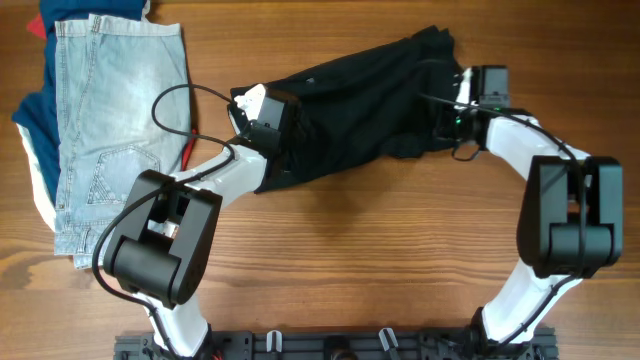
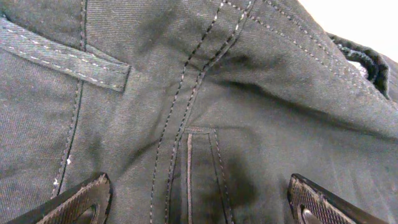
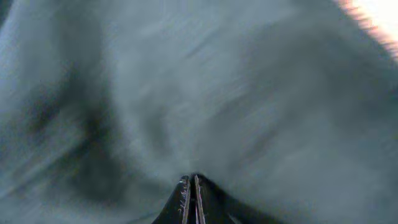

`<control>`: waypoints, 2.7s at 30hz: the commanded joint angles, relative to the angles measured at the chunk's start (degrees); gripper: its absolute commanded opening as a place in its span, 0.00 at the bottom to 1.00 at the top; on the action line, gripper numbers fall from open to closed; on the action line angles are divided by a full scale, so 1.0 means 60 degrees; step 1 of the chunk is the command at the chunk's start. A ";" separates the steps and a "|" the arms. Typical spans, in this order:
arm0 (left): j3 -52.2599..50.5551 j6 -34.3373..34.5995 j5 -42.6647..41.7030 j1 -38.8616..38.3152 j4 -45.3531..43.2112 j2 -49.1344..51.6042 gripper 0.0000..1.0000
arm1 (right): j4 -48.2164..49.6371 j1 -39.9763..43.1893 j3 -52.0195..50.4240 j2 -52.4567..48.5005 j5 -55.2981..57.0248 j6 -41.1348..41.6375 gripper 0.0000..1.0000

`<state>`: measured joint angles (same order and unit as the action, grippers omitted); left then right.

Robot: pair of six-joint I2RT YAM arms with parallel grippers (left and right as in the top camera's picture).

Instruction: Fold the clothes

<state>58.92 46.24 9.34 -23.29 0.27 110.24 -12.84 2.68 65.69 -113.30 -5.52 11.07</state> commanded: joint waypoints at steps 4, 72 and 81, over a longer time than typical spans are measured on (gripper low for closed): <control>-0.0514 0.0408 -0.0084 0.0069 0.0568 0.0506 0.92 | 0.1056 0.0929 -0.0135 -0.0270 0.0535 -0.0291 0.07; -0.0514 -0.2667 -0.2881 0.2091 0.2218 0.1435 0.12 | -0.0692 -0.0248 0.3493 -0.2459 -0.1756 -0.2623 0.59; -0.0266 -0.3013 -0.2874 0.2371 0.2539 0.0382 0.04 | -0.0736 -0.0248 0.3501 -0.2448 -0.2131 -0.2561 0.53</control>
<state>60.58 30.28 -3.27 -9.23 10.15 110.69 -16.80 1.06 86.50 -126.87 -16.80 -3.99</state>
